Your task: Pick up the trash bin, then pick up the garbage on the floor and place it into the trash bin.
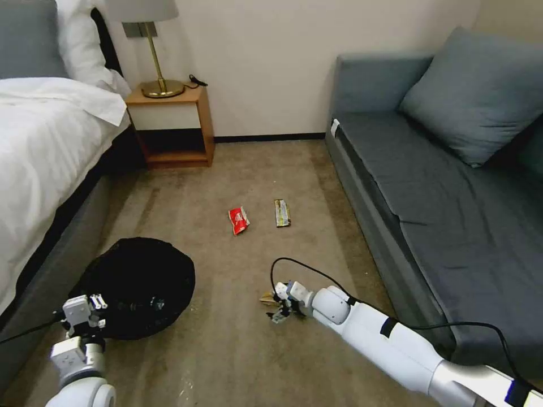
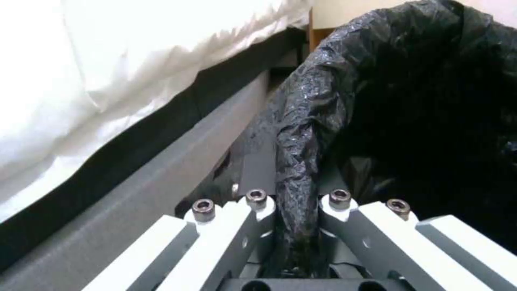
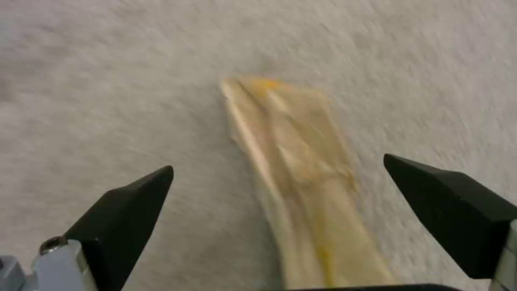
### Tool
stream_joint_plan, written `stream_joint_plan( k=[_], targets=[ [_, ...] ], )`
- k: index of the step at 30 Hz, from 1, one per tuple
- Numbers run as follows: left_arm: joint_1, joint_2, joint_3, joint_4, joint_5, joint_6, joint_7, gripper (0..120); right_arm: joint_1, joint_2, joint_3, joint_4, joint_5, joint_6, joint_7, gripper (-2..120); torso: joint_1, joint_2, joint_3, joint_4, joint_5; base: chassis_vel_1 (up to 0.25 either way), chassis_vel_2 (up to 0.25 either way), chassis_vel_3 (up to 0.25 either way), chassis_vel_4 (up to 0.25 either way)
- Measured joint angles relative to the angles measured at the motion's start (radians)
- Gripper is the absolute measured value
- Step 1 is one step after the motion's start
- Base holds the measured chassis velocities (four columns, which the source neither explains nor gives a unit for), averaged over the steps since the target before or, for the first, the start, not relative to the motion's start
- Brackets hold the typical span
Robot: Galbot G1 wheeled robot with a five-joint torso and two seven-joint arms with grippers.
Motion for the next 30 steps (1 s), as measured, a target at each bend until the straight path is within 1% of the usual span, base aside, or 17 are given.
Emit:
stream_joint_plan(
  k=[2,4,7,8,9,10,12,13,14,17,18,19,20,21,26,27,30],
  targets=[
    [0.0,0.0,0.001,-0.001,0.0,0.0,0.0,5,0.005,0.019,0.024,-0.052,-0.01,0.0,-0.003,100,0.0,0.0,0.0,0.0001,0.0,0.0,0.0,0.0,0.0],
    [0.0,0.0,0.001,-0.002,0.0,0.0,0.0,5,0.007,0.024,0.031,-0.068,-0.015,0.0,-0.006,100,0.0,0.0,0.0,0.0001,0.0,0.0,0.0,0.0,0.0],
    [0.008,-0.001,0.001,-0.01,0.0,0.0,0.0,5,0.011,0.053,0.078,-0.153,-0.063,-0.001,-0.061,99,0.0,0.0,0.0,0.0,0.0,0.0,0.0,0.0,0.0],
    [0.008,-0.001,0.001,-0.01,0.0,0.0,0.0,5,0.011,0.053,0.078,-0.153,-0.063,-0.001,-0.061,99,0.0,0.0,0.0,0.0,0.0,0.0,0.0,0.0,0.0],
    [0.009,-0.001,0.001,-0.011,0.0,0.0,0.0,5,0.011,0.055,0.084,-0.163,-0.072,0.0,-0.07,96,0.0,0.0,0.0,0.0,0.0,0.0,0.0,0.0,0.0],
    [0.012,0.0,0.0,-0.011,-0.001,0.0,0.0,5,0.01,0.059,0.094,-0.177,-0.084,0.001,-0.089,90,0.0,0.0,0.0,0.0,-0.0001,0.0,0.0,0.0,0.0],
    [0.015,0.0,-0.003,-0.011,-0.001,-0.002,0.0,5,0.007,0.059,0.101,-0.186,-0.093,0.007,-0.107,82,0.0,0.0,0.0,0.0,-0.0001,0.0,0.0,0.0,0.0],
    [0.015,0.0,-0.003,-0.011,-0.001,-0.002,0.0,5,0.007,0.059,0.101,-0.186,-0.093,0.007,-0.107,82,0.0,0.0,0.0,0.0,-0.0001,0.0,0.0,0.0,0.0],
    [0.015,0.0,-0.003,-0.011,-0.001,-0.003,0.0,5,0.005,0.059,0.101,-0.187,-0.096,0.01,-0.112,79,0.0,0.0,0.0,0.0,0.0,0.0,0.0,0.0,0.0],
    [0.016,-0.001,-0.003,-0.013,-0.002,-0.004,0.0,5,0.002,0.058,0.102,-0.188,-0.101,0.018,-0.116,65,0.0,0.0,0.0,0.0,-0.0001,0.0,0.0,0.0,0.0],
    [0.016,-0.001,-0.003,-0.013,-0.002,-0.004,0.0,5,0.002,0.058,0.102,-0.188,-0.101,0.018,-0.116,65,0.0,0.0,0.0,0.0,-0.0001,0.0,0.0,0.0,0.0],
    [0.016,-0.003,-0.002,-0.016,-0.002,-0.004,0.0,5,0.0,0.06,0.102,-0.188,-0.102,0.022,-0.116,59,0.0,0.0,0.0,0.0,-0.0002,0.0,0.0,0.0,0.0],
    [0.016,-0.004,-0.002,-0.017,-0.002,-0.004,0.0,5,-0.001,0.061,0.103,-0.188,-0.102,0.024,-0.116,56,0.0,0.0,0.0,0.0,-0.0001,0.0,0.0,0.0,0.0],
    [0.016,-0.004,-0.002,-0.017,-0.002,-0.004,0.0,5,-0.001,0.061,0.103,-0.188,-0.102,0.024,-0.116,56,0.0,0.0,0.0,0.0,-0.0001,0.0,0.0,0.0,0.0],
    [0.024,-0.005,-0.003,-0.019,-0.003,-0.008,0.001,5,-0.006,0.064,0.104,-0.187,-0.102,0.033,-0.115,32,0.0,0.0,0.0,0.0001,-0.0001,0.0,0.0,0.0,0.0],
    [0.024,-0.005,-0.003,-0.019,-0.003,-0.008,0.001,5,-0.006,0.064,0.104,-0.187,-0.102,0.033,-0.115,32,0.0,0.0,0.0,0.0001,-0.0001,0.0,0.0,0.0,0.0],
    [0.029,-0.005,-0.005,-0.02,-0.004,-0.011,0.001,5,-0.013,0.063,0.107,-0.183,-0.106,0.037,-0.113,20,0.0,0.0,0.0,0.0001,0.0,0.0,0.0,0.0,0.0]
  ],
)
